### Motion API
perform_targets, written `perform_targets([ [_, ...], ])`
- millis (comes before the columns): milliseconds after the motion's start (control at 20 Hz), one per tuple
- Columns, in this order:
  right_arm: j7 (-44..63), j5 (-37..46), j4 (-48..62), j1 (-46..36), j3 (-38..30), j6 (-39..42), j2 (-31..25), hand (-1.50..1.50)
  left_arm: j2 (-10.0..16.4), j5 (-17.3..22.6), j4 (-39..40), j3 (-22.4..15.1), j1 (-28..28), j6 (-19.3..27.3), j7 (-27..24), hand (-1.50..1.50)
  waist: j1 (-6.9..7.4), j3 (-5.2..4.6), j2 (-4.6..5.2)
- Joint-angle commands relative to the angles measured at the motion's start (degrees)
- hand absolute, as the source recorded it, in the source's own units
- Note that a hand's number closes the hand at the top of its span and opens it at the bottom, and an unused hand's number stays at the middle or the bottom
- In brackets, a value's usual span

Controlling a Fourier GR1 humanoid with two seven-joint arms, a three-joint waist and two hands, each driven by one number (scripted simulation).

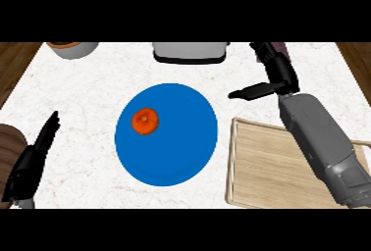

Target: Pick the squash from the tray and place it in the plate

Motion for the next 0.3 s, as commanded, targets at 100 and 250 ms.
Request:
perform_targets([
  [100, -6.94, 1.18, 11.46, -4.40, -4.46, 7.12, -3.99, -1.50, -2.13, -2.27, -3.40, -1.98, 2.19, 1.36, 1.17, 0.00, 0.37, 0.01, -0.03],
  [250, -11.01, 2.39, 17.10, -4.86, -5.54, 8.90, -5.26, -1.50, 0.83, 0.63, 1.47, 1.30, -0.12, -1.86, -1.58, 0.00, 0.59, 0.01, 0.19],
])
